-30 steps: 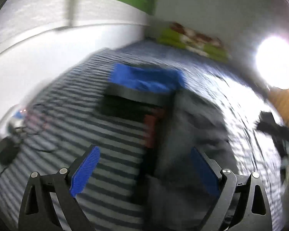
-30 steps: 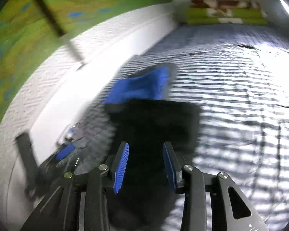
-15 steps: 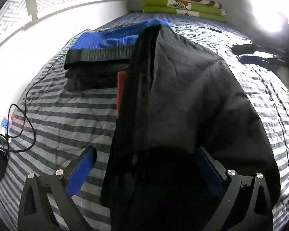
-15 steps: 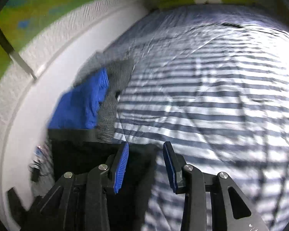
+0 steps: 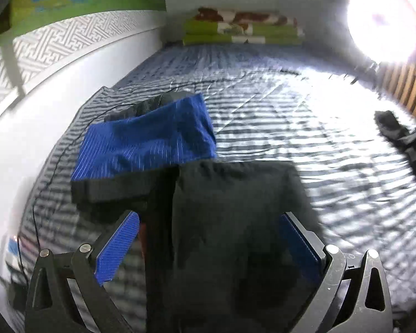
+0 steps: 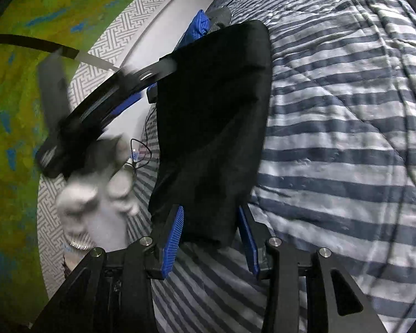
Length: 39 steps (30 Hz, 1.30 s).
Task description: Fold large clothes
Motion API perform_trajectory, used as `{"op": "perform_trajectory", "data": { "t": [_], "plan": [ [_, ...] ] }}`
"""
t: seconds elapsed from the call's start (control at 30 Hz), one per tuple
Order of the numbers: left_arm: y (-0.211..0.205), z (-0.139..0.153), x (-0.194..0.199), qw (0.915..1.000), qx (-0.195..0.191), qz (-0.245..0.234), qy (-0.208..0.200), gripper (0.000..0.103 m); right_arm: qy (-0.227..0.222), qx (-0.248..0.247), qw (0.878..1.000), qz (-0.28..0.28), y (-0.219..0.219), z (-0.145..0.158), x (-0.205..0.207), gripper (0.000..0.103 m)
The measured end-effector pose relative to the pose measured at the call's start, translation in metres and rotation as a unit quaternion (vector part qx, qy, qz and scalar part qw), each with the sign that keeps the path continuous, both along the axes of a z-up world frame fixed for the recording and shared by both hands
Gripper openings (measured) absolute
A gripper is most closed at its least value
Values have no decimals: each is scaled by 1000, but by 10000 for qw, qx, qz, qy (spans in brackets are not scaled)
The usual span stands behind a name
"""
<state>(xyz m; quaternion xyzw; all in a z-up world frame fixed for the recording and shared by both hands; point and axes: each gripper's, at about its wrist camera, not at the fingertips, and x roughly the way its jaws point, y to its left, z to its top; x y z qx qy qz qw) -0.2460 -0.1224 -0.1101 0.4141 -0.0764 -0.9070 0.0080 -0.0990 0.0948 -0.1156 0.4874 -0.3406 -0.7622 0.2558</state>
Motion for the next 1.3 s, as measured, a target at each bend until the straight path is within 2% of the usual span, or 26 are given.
{"op": "perform_trajectory", "data": {
  "t": [0.07,0.13,0.17,0.2,0.33,0.43,0.5,0.6,0.67,0.77,0.83,0.87,0.9,0.93,1.07,1.2,1.23,1.3],
  "plan": [
    [-4,-22,-22,9984,-472,262,-164,103,-12,543,9985,50,-9,-3,-2,26],
    [-21,-42,-39,9978,-50,347,-564,103,9,790,9968,146,-15,-8,0,24],
    [-35,-42,-41,9961,409,435,-643,103,116,937,9953,235,-17,-5,3,23],
    [-42,-38,-39,9952,524,540,-619,103,163,1061,9937,324,-19,-2,3,24],
    [-70,-3,-17,9954,534,766,-221,103,216,1093,9923,548,-9,12,6,27],
    [-98,23,15,9927,623,1031,38,103,387,927,9944,337,14,27,5,35],
    [-118,28,38,9897,908,1104,1,103,460,949,9944,34,27,35,-4,41],
    [-123,14,53,9852,1400,969,-188,103,430,780,9959,-174,34,37,-23,45],
    [-117,-4,51,9815,1682,827,-399,103,448,928,9945,-178,33,37,-37,48],
    [-109,-35,33,9792,1700,748,-820,103,400,1240,9915,-35,21,29,-59,52],
    [-110,-58,19,9767,1703,710,-1100,103,204,1143,9932,38,22,14,-67,52],
    [-113,-67,14,9738,1823,653,-1189,103,119,1082,9941,39,20,8,-74,52],
    [-116,-70,11,9723,1913,611,-1198,103,111,988,9950,45,20,3,-81,52],
    [-117,-69,9,9742,1911,531,-1079,103,123,866,9962,59,20,-2,-89,52],
    [-121,-71,-6,9742,1942,171,-1134,103,170,365,9991,161,14,-13,-103,52],
    [-122,-73,-10,9740,2040,161,-975,103,182,201,9995,151,7,-18,-112,51],
    [-118,-71,-10,9753,1993,128,-949,99,193,238,9994,165,4,-19,-112,47],
    [-113,-68,-8,9724,2144,-108,-919,76,193,367,9990,166,2,-20,-111,38]
  ]
}}
